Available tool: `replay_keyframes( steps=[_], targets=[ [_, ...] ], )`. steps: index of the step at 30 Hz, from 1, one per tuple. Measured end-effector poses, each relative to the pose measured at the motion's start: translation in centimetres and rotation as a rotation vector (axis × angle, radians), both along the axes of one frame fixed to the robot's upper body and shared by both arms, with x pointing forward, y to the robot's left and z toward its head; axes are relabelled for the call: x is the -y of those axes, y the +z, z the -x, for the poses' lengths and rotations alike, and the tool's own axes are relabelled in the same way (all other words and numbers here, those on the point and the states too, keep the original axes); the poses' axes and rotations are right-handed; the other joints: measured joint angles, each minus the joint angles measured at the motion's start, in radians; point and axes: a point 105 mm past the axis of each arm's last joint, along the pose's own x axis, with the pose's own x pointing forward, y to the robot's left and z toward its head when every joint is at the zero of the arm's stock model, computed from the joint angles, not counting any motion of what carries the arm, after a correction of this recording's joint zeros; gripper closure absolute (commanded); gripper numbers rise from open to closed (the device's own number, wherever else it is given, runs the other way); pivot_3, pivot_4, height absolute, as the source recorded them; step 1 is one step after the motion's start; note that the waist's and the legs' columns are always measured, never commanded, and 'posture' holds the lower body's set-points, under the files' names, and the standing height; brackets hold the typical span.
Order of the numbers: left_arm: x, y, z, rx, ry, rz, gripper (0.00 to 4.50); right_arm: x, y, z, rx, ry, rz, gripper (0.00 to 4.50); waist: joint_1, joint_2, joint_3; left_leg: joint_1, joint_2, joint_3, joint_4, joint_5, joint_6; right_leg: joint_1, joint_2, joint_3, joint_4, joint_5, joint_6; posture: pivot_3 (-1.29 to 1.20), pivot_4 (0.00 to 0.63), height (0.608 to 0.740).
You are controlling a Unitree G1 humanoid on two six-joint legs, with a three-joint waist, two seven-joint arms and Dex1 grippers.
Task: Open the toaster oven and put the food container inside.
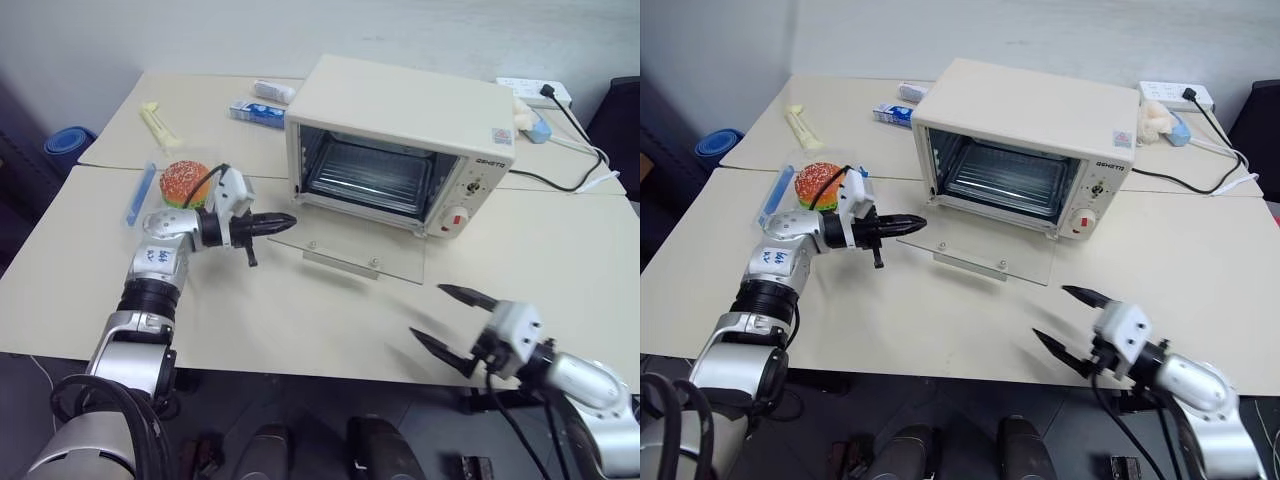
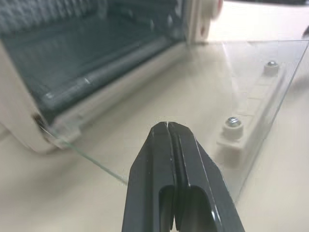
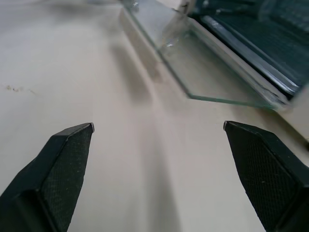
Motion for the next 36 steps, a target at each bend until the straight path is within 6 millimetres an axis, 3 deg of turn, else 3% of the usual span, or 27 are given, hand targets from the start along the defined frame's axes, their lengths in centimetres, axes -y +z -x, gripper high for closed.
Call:
replay_keyframes(
  steps=[4,7,10,15,16,19,22,23,24,28,32,36],
  targets=[
    [0.8,-1.8,0.6,0.022,0.043,-0.021,4.47,1.7,2.0,-0.3,0.079,-0.076,-0.060,0.00,-0.006,0.000,0.000,0.001,0.002,-0.001,0.000,0.000,0.000,0.000,0.001,0.003,0.001,0.000,0.000,0.00,0.150,0.740],
    [0.9,-2.8,0.9,0.020,0.069,-0.013,4.47,1.7,2.6,-0.8,0.101,-0.075,-0.088,0.00,-0.010,0.000,0.000,0.001,0.002,-0.001,-0.001,0.001,-0.001,0.000,0.001,0.002,0.002,0.000,0.000,0.00,0.150,0.740],
    [0.5,-2.9,1.5,0.055,0.115,0.004,3.93,0.7,3.7,-1.4,0.106,-0.004,-0.166,0.00,-0.015,0.000,0.000,0.001,0.002,-0.001,-0.001,0.001,-0.001,0.000,0.000,0.003,0.002,0.000,0.000,0.00,0.150,0.740],
    [-0.2,-2.1,4.2,0.067,0.137,0.198,2.44,-1.5,5.3,-2.3,0.168,0.100,-0.186,0.00,-0.014,0.000,0.000,0.000,0.003,-0.002,-0.001,0.001,-0.003,-0.001,0.001,0.002,0.001,0.000,0.000,0.00,0.150,0.740],
    [-0.8,-1.5,4.8,0.078,0.151,0.238,2.09,-1.8,5.4,-2.5,0.176,0.118,-0.191,0.00,-0.013,0.000,0.000,0.000,0.003,-0.002,-0.001,0.002,-0.003,-0.001,0.000,0.001,0.001,0.000,0.000,0.00,0.150,0.740],
    [-5.3,0.1,7.4,0.110,0.307,0.350,1.39,-3.8,6.6,-2.8,0.242,0.227,-0.192,0.00,-0.035,0.000,0.000,0.001,0.005,-0.001,-0.002,0.001,-0.004,-0.001,0.001,0.002,0.000,0.000,-0.001,0.00,0.150,0.740],
    [-11.4,-0.3,10.4,0.099,0.568,0.346,0.55,-5.5,6.9,-3.0,0.257,0.343,-0.170,0.00,-0.038,0.001,0.000,0.001,0.005,-0.003,-0.003,-0.001,-0.002,-0.001,0.001,0.001,0.000,-0.001,-0.002,0.00,0.150,0.740],
    [-12.3,-0.7,10.9,0.088,0.616,0.346,0.20,-5.6,6.8,-3.1,0.251,0.355,-0.169,0.00,-0.035,0.001,0.000,0.001,0.005,-0.003,-0.003,-0.001,-0.001,0.000,0.001,0.001,0.000,-0.001,-0.002,0.00,0.150,0.740],
    [-13.9,-1.3,12.0,0.069,0.701,0.340,0.02,-6.1,6.8,-3.4,0.245,0.388,-0.169,0.00,-0.033,0.000,0.000,0.001,0.005,-0.003,-0.002,-0.001,0.000,0.000,0.000,0.001,-0.002,-0.001,-0.002,0.00,0.150,0.740],
    [-19.1,-3.9,15.2,-0.039,0.988,0.305,0.02,-6.6,6.1,-3.8,0.227,0.435,-0.166,0.00,-0.012,0.000,0.000,0.001,0.005,-0.005,-0.002,-0.003,0.002,0.002,0.000,-0.001,-0.005,-0.001,-0.003,0.00,0.150,0.740],
    [-20.0,-4.0,15.3,-0.099,1.106,0.321,0.02,-6.6,5.4,-3.9,0.212,0.445,-0.166,0.00,0.010,0.000,0.000,0.001,0.004,-0.005,-0.002,-0.003,0.002,0.003,-0.001,-0.001,-0.006,-0.001,-0.002,0.00,0.150,0.740],
    [-18.0,-1.1,12.1,-0.175,1.139,0.471,0.02,-6.4,4.9,-4.0,0.197,0.442,-0.152,0.00,0.012,0.000,-0.001,0.001,0.003,-0.008,-0.002,-0.003,0.002,0.004,-0.002,-0.003,-0.005,-0.001,-0.002,0.00,0.150,0.740]
  ],
)
